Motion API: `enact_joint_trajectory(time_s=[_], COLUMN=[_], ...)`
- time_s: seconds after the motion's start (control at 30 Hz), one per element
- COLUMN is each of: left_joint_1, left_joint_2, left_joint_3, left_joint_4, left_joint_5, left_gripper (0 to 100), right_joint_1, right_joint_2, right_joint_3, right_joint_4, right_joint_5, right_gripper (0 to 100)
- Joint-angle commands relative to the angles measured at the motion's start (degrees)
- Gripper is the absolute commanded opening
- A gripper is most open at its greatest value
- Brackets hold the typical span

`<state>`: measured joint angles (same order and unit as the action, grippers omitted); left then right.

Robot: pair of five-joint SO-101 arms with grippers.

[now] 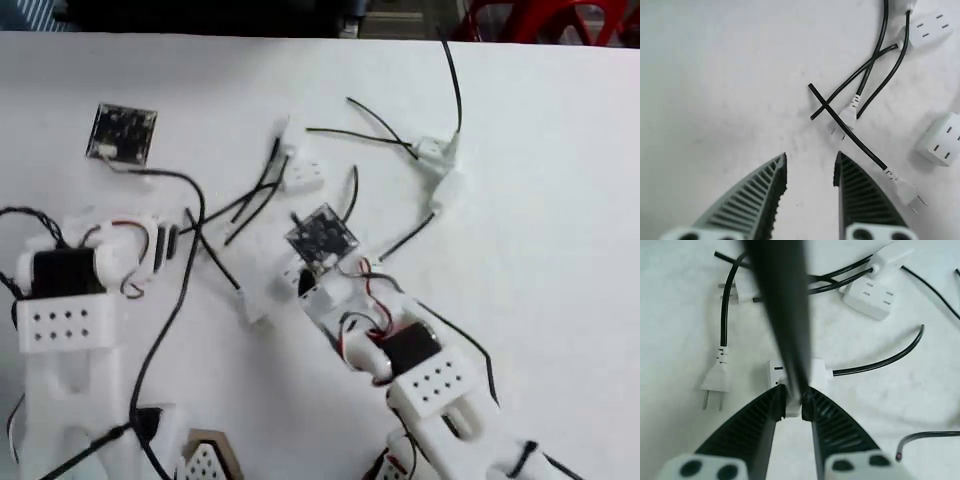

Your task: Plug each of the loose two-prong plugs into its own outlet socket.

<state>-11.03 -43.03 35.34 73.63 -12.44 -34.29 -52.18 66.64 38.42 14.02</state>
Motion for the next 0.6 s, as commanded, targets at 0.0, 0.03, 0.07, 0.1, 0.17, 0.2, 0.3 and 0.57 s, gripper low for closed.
enact_joint_trajectory(time_s=[0.0,0.03,0.07,0.1,0.17,0.2,0.3,0.57], left_joint_1=[-1.7,-2.2,-2.6,-3.2,-4.2,-4.6,-4.9,-4.7], left_joint_2=[-5.8,-6.5,-7.0,-7.3,-7.4,-7.4,-7.4,-7.4], left_joint_3=[9.1,11.5,13.7,15.6,18.7,20.1,23.2,25.4], left_joint_4=[-8.2,-10.0,-11.7,-13.4,-16.5,-17.8,-20.3,-21.3], left_joint_5=[0.1,0.1,0.1,0.1,0.2,0.2,0.2,0.2], left_gripper=[17,17,17,17,17,17,17,17], right_joint_1=[-0.6,-1.3,-2.2,-3.1,-5.1,-5.7,-5.6,-1.8], right_joint_2=[7.5,9.2,10.3,11.1,12.4,13.0,14.6,19.0], right_joint_3=[-6.8,-7.9,-8.6,-8.9,-8.8,-8.8,-7.9,-1.8], right_joint_4=[-0.1,-0.2,-0.2,-0.2,-2.3,-3.5,-7.6,-21.2], right_joint_5=[0.6,0.6,0.6,0.6,0.6,0.7,2.5,5.4], right_gripper=[1.8,1.8,1.8,1.8,1.8,1.8,1.8,1.8])
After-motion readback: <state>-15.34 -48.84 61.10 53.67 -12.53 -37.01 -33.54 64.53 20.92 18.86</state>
